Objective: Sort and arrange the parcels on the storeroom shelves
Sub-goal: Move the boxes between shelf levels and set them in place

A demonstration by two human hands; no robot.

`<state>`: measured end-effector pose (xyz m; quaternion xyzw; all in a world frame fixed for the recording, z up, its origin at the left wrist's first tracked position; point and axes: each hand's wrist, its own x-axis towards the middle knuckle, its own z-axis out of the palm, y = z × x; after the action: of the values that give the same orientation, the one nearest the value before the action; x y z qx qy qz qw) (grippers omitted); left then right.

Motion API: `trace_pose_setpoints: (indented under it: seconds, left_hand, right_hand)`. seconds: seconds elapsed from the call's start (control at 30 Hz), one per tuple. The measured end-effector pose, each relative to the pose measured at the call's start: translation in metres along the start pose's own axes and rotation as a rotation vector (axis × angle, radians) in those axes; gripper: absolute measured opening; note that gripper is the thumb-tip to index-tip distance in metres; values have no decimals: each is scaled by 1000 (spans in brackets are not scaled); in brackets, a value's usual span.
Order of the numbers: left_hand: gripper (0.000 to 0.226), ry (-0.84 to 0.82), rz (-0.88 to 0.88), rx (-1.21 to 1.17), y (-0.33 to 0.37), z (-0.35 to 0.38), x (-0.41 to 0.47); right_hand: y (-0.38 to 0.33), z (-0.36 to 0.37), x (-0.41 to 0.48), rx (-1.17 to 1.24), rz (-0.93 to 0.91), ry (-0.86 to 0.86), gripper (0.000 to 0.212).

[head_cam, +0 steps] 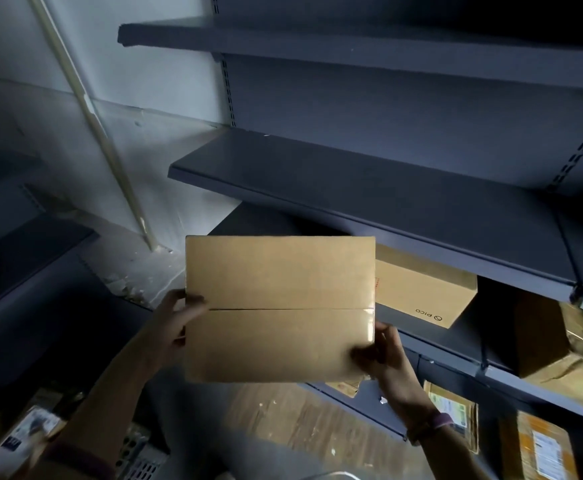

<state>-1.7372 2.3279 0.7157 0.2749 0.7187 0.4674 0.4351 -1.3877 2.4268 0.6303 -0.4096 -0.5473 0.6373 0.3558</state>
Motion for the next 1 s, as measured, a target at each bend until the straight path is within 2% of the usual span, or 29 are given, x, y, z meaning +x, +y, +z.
trace_pose_setpoints:
  seconds: [0.03,0.13,0.17,0.2,0.3,0.37,0.47,0.57,0.63,0.7,0.77,0.83,0.9,0.93,1.0]
  left_hand:
    - [43,48,-38,8,4,2,-2]
    - [91,174,-163,91,25,10,-3]
    - [98,200,-209,65,32,15,3]
    - [98,235,-244,15,39,18,8]
    - [61,302,-155,-126,50,21,21]
    - [54,265,-232,-165,44,25,13]
    - [43,155,-242,-204,18,18,0]
    - [29,51,-212,-301,2,13,-9]
    - [10,5,-113,-120,-8,6,-18]
    - [35,-1,-80,67,-18,-2,-21]
    - [44,-11,-89,129,-16,-7,-28]
    - [38,-41,-28,190,-18,-9,-30]
    - [28,-21,-28,153,-14,-5,-32]
    - [21,-21,-1,123,-12,-5,-36]
    - [24,-18,30,16,-12,-5,-37]
  right_hand:
    - [1,-1,-4,-26,-17,-3,47]
    - [6,-2,-12,-65,-54,-4,46]
    - [7,-2,-14,-72,-61,2,45]
    - [7,-1,-16,-79,-69,6,45]
    - [6,1,-21,-118,-49,-6,43]
    - [0,1,-25,-73,-41,-16,53]
    - [-14,-1,-27,-33,15,-85,87]
    - [-20,2,-24,-98,24,-126,92]
    - [-19,5,-22,-33,71,-66,92]
    - [-19,7,-19,39,115,-1,89]
    - [-20,9,-15,80,142,25,90]
    - [-25,10,-11,68,147,28,94]
    - [-33,9,-5,76,165,31,92]
    - [-37,7,-2,83,179,11,91]
    - [-47,4,2,71,195,-83,80]
